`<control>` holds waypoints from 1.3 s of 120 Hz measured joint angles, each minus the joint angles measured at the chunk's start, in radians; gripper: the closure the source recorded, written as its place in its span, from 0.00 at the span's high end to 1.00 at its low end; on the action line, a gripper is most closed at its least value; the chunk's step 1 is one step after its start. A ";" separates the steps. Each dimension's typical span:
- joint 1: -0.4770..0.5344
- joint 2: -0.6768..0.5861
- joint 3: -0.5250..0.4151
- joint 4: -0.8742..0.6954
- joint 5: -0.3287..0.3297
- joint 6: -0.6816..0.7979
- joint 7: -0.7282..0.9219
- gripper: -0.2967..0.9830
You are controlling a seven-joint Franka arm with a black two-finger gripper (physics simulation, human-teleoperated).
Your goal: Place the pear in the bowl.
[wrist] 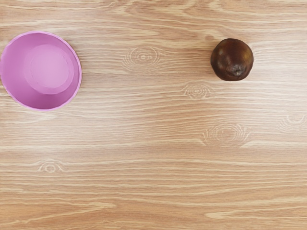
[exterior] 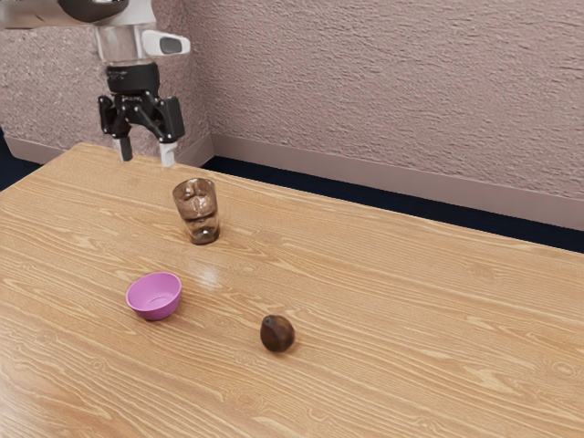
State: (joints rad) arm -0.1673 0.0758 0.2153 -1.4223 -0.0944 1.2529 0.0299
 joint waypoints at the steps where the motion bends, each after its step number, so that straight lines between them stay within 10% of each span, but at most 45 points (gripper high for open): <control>1: 0.000 -0.001 0.000 -0.003 0.001 0.010 0.000 0.75; 86: -0.217 0.039 -0.022 -0.537 0.081 0.709 -0.190 0.75; 156: -0.300 0.182 -0.042 -0.619 0.152 1.034 -0.484 0.75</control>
State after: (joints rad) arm -0.4673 0.2575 0.1735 -2.0409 0.0580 2.2864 -0.4545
